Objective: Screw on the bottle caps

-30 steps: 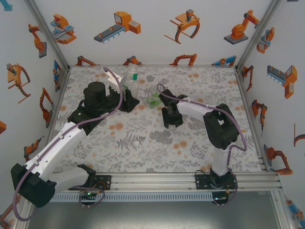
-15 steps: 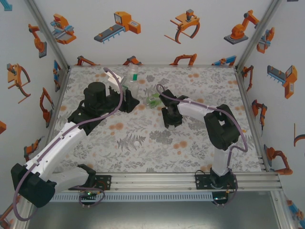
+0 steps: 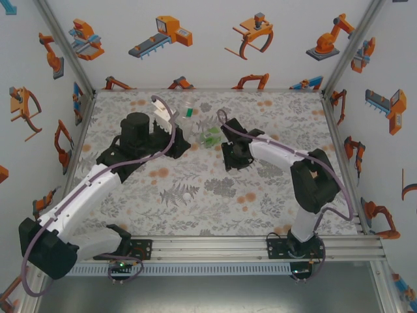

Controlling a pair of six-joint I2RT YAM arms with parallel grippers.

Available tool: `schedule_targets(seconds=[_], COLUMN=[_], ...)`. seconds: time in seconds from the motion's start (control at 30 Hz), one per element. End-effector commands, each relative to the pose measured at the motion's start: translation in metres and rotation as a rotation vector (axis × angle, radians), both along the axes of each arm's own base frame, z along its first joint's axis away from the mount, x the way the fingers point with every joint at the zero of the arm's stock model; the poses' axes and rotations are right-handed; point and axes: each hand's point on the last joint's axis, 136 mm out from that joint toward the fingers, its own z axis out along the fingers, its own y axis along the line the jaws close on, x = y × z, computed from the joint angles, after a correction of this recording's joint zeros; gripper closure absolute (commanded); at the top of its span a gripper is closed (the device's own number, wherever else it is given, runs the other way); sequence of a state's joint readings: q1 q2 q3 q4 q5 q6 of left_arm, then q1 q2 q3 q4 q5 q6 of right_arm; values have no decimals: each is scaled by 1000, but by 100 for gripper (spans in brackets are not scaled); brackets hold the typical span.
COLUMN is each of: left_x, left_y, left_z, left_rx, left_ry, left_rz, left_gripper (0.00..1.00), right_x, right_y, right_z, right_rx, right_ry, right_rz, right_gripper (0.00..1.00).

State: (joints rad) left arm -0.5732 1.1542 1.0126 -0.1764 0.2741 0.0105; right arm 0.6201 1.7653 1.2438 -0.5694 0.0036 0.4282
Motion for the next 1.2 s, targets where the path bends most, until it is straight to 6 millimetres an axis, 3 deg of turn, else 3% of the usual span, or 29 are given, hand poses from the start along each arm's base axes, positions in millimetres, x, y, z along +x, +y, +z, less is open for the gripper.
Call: schedule_targets(seconds=[0.0, 0.13, 0.4, 0.5, 0.63, 0.87, 1.17], left_x=[-11, -26, -56, -69, -72, -78, -94], left_y=[-6, -16, -25, -25, -16, -7, -11], left_z=[-10, -16, -32, -39, -43, -39, -40], left_rx=[73, 80, 211, 309, 369, 427, 456], left_ry=[-21, -36, -111, -142, -189, -278, -302], left_rz=[-112, -237, -430, -502, -505, -485, -551], left_gripper=[96, 96, 96, 97, 98, 99, 99], right_x=[-4, -7, -22, -36, -60, -98, -119], right_y=[11, 19, 9, 7, 9, 14, 33], right_z=[38, 80, 180, 212, 245, 286, 294], right_rx=[134, 348, 644, 732, 783, 831, 774], right_ry=[-41, -77, -264, -341, -429, -615, -699], right_rz=[60, 110, 279, 378, 550, 811, 1014], right_gripper=[74, 75, 78, 78, 77, 84, 84])
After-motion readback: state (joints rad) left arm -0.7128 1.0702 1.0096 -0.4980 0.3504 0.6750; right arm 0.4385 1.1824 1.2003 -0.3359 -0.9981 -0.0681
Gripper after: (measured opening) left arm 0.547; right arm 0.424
